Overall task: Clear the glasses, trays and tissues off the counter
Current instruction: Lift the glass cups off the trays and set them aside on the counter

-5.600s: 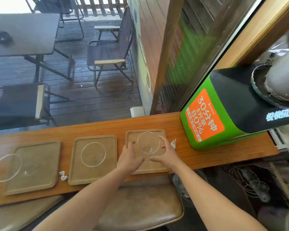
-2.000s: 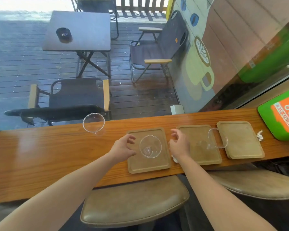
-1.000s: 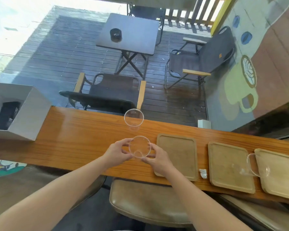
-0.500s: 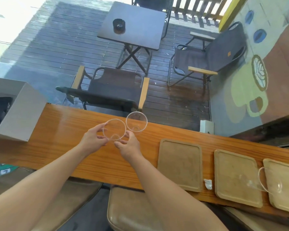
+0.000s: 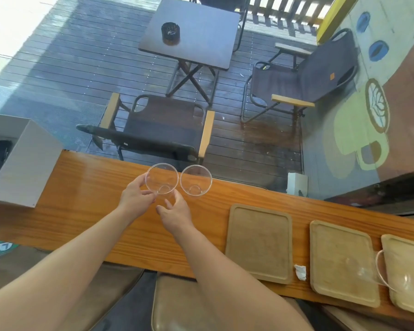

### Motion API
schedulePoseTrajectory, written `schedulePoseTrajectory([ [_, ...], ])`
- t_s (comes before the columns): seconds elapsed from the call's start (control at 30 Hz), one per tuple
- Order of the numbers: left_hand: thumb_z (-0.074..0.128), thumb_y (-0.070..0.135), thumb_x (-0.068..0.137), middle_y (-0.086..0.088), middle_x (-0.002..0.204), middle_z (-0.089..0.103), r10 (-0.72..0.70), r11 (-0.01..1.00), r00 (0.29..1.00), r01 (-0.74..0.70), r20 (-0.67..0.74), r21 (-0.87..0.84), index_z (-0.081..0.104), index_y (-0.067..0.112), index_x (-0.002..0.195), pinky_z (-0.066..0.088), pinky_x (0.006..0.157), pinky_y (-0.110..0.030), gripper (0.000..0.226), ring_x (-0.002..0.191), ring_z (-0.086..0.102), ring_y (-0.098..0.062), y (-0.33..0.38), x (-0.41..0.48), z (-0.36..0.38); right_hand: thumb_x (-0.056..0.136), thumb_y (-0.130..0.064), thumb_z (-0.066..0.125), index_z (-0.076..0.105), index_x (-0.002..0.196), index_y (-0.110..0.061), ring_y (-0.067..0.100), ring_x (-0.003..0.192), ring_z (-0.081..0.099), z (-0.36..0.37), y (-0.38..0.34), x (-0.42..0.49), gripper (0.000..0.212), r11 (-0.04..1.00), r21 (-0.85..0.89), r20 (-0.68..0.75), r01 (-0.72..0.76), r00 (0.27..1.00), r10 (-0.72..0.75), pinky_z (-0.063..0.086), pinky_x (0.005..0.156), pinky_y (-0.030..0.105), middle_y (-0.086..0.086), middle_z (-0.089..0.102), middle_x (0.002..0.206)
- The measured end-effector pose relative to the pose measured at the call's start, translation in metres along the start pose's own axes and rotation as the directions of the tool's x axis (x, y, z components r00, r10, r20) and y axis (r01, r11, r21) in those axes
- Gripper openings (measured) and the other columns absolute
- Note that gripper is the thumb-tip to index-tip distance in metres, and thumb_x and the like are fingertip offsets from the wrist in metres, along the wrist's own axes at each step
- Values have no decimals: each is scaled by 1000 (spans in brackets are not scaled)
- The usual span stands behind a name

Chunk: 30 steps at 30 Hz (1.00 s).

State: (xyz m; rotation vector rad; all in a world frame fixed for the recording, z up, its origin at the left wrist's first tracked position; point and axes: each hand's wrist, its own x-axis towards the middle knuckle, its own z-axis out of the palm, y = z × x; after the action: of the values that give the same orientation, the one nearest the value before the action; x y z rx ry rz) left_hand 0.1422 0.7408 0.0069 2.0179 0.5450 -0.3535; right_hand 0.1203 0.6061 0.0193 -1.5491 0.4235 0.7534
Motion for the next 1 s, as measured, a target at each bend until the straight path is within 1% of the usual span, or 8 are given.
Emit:
schedulePoseTrajectory([
  [0.1,70,-2,82,7,130,58,-40,997,999,41,-16,58,49,23,139,53,75,-28,66,94,65,-10,-2,-3,-1,90,-4,59,20,155,-16,13,140,40,-6,1,-5,77,998,-56,-13,-29,1000,28,49,95,24,4,36,157],
  [0.17,72,-1,80,-1,134,58,-125,984,992,127,-18,123,49,15,138,55,84,-37,64,101,67,-20,-5,-6,-1,90,-6,58,26,153,-14,15,137,45,-11,1,-10,72,993,-115,-20,-36,999,34,50,99,30,5,40,154],
  [0.23,69,-1,82,-12,120,65,-267,948,964,261,5,183,56,6,128,59,84,-46,48,94,70,-28,-5,-10,-1,89,-9,58,39,148,-12,19,128,54,-19,3,-14,62,980,-193,-34,-44,999,38,51,100,36,6,51,144],
  [0.33,63,0,87,-18,97,70,-463,851,843,337,274,401,62,1,106,63,68,-41,19,76,75,-27,9,-26,1,89,-11,58,58,127,-10,25,102,67,-37,8,-22,39,963,-254,-50,-87,996,77,59,85,38,6,64,120],
  [0.43,69,10,86,-15,99,73,-522,826,676,250,520,504,65,5,106,61,63,-30,20,76,76,-23,30,-41,16,91,-13,54,64,105,-15,21,76,73,-66,15,-33,17,934,-338,-98,-116,991,87,62,63,32,4,69,92],
  [0.5,68,15,88,-13,100,74,-486,848,644,183,591,498,67,7,105,59,62,-28,18,77,76,-22,48,-48,40,91,-15,53,64,97,-16,24,73,73,-91,18,-43,12,921,-366,-175,-133,982,72,63,61,35,4,69,82],
  [0.73,70,20,89,-4,94,71,-147,911,751,-150,644,383,64,16,103,60,58,-26,16,72,74,-15,122,-79,179,89,-16,51,65,91,-10,25,71,69,-211,40,-99,16,955,-235,-476,-178,878,46,55,50,32,12,70,92],
  [1.0,69,13,88,-4,96,65,41,916,689,-315,723,248,58,15,108,61,57,-30,23,69,71,-18,177,-143,318,89,-21,50,57,83,-15,32,87,63,-353,110,-186,10,972,17,-765,-236,623,165,57,78,45,10,64,89],
])
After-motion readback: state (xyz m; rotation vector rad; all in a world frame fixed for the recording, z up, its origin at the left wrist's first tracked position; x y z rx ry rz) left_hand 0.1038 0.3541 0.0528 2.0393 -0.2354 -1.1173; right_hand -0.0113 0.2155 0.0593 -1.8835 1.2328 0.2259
